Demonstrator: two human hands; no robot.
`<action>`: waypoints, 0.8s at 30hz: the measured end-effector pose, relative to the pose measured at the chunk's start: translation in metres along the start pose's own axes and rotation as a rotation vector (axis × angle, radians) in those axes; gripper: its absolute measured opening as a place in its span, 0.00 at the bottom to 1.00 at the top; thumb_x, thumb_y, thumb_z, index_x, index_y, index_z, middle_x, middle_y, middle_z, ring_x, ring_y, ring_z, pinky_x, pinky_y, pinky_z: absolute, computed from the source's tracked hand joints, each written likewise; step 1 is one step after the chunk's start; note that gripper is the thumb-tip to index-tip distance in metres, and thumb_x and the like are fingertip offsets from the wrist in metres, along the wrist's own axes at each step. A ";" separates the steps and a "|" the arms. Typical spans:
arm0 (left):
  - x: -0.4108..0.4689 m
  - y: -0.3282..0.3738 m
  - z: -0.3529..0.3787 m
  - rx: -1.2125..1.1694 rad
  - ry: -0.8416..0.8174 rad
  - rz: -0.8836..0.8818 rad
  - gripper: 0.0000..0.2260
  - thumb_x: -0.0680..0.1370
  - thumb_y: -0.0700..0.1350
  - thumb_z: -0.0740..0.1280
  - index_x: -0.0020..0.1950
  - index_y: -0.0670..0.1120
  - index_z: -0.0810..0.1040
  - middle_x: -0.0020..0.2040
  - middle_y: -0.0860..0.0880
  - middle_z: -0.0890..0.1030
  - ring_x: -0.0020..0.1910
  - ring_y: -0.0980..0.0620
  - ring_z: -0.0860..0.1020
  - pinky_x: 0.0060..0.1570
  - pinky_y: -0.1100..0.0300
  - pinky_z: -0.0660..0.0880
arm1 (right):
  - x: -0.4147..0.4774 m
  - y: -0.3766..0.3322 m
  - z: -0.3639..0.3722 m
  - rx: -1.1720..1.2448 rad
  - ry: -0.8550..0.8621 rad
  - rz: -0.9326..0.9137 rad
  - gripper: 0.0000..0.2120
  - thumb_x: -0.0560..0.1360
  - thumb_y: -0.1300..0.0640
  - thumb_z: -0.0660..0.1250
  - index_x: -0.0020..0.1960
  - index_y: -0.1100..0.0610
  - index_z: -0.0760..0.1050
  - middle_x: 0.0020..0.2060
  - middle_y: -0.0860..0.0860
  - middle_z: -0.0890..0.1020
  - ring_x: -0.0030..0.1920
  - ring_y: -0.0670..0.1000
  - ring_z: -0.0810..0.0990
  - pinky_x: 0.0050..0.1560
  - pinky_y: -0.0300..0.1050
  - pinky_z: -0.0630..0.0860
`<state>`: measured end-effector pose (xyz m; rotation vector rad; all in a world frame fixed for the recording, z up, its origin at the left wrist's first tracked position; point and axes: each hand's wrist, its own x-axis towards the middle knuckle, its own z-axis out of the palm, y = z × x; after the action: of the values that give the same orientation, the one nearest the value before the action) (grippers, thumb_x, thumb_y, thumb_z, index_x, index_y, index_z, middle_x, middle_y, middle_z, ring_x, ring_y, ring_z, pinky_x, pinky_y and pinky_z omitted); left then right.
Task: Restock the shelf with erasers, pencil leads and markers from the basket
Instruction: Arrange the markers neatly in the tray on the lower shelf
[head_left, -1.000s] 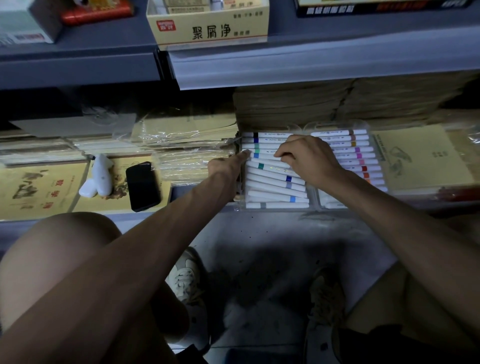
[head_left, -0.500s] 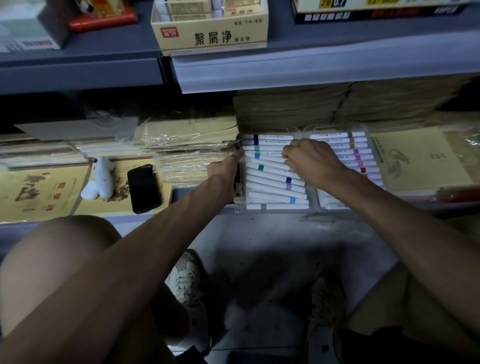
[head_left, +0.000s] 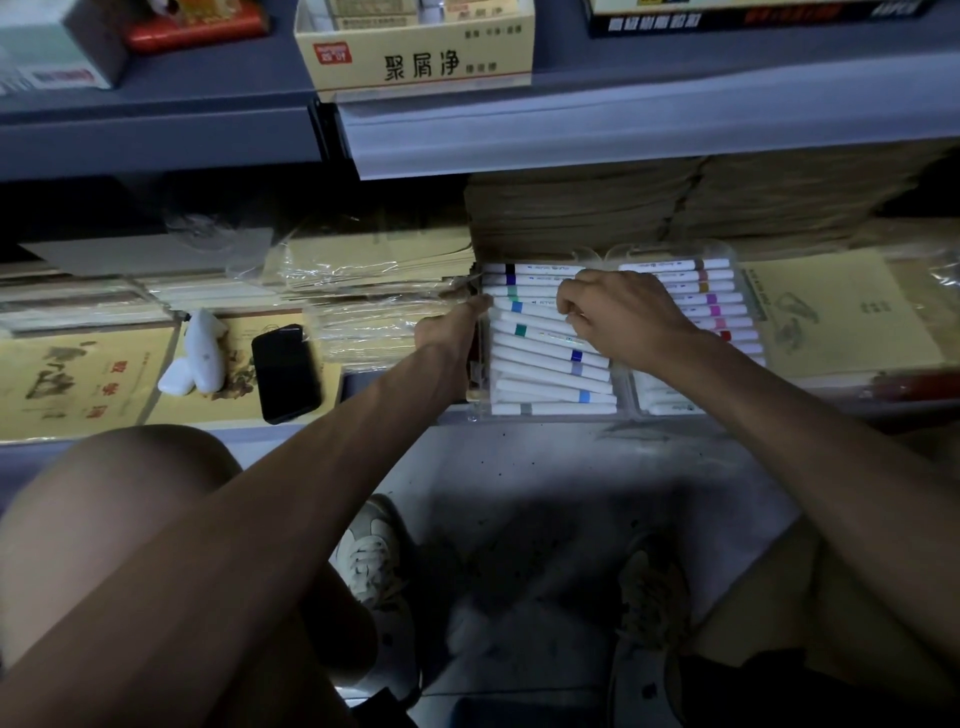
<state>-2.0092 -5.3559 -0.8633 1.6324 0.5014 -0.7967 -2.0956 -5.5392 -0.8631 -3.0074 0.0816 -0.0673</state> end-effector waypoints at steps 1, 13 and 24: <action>-0.001 0.001 0.000 0.000 0.001 0.001 0.17 0.77 0.51 0.75 0.57 0.43 0.75 0.45 0.45 0.82 0.39 0.49 0.80 0.29 0.58 0.72 | 0.000 -0.001 0.000 0.042 0.020 0.024 0.07 0.78 0.59 0.65 0.53 0.53 0.81 0.52 0.50 0.83 0.49 0.56 0.81 0.44 0.47 0.74; -0.001 -0.001 -0.003 -0.027 -0.023 -0.010 0.21 0.79 0.57 0.71 0.62 0.42 0.78 0.48 0.45 0.84 0.43 0.48 0.81 0.31 0.57 0.73 | 0.003 -0.007 0.003 0.072 -0.163 0.166 0.05 0.78 0.58 0.69 0.49 0.59 0.83 0.44 0.53 0.84 0.47 0.57 0.82 0.50 0.52 0.80; -0.001 -0.002 -0.002 -0.020 0.001 0.032 0.17 0.77 0.57 0.73 0.50 0.44 0.75 0.47 0.45 0.82 0.42 0.48 0.80 0.34 0.56 0.74 | 0.001 -0.007 -0.022 0.001 -0.229 0.194 0.11 0.70 0.51 0.72 0.46 0.58 0.81 0.43 0.54 0.82 0.44 0.58 0.81 0.43 0.48 0.78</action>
<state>-2.0109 -5.3534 -0.8637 1.6186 0.4808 -0.7652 -2.0956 -5.5353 -0.8406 -2.9648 0.3469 0.2947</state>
